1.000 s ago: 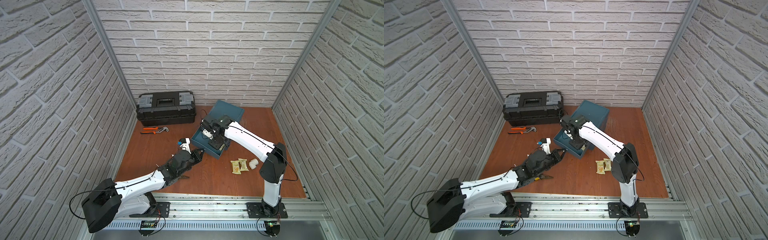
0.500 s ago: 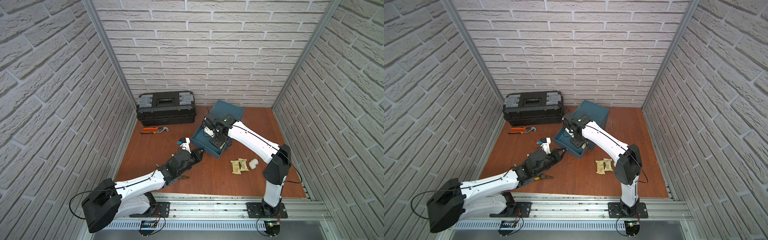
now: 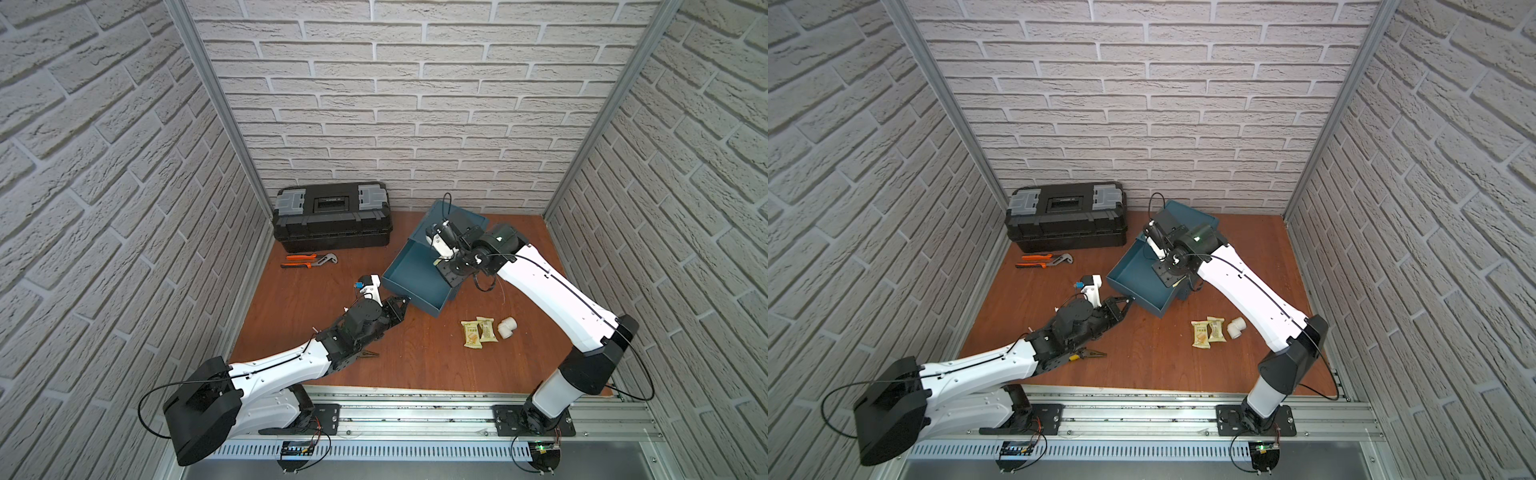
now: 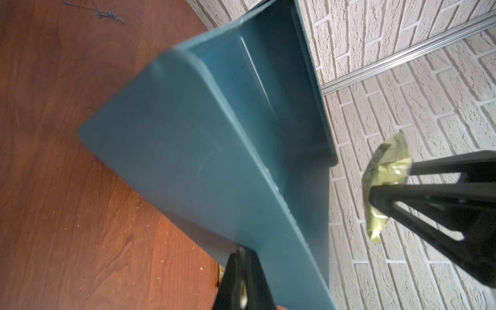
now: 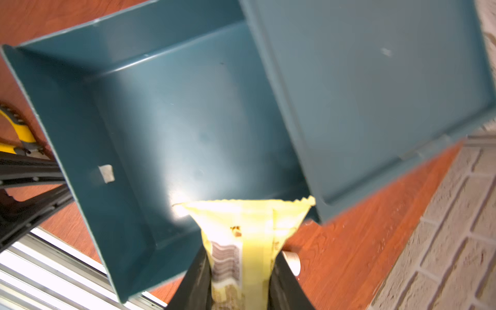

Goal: Take the cookies out of the drawer
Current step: Place the cookie at the center of the board.

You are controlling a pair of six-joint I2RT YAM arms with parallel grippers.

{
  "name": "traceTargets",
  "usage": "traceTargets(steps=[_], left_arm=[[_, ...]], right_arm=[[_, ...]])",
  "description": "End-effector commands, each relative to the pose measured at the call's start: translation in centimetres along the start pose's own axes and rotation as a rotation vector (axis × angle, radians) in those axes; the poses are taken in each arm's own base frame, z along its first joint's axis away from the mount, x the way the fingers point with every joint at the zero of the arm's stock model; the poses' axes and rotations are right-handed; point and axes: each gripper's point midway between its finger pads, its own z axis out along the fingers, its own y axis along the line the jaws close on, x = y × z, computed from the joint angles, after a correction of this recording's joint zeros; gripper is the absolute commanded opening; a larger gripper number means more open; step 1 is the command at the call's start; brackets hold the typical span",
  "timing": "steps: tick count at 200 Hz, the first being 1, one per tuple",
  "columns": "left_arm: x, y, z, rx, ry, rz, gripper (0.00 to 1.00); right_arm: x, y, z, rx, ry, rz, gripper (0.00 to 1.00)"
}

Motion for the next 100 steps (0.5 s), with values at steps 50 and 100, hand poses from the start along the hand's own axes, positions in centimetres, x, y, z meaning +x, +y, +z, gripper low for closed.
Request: traceTargets(steps=[50,100], left_arm=[[-1.1,-0.4,0.1,-0.01,-0.036,0.013,0.0],[-1.2,-0.5,0.0,-0.01,-0.038,0.013,0.0]], right_arm=[[9.5,-5.1,1.7,-0.025,0.014,0.502,0.19],[13.4,-6.1,8.2,-0.053,0.059,0.699,0.19]])
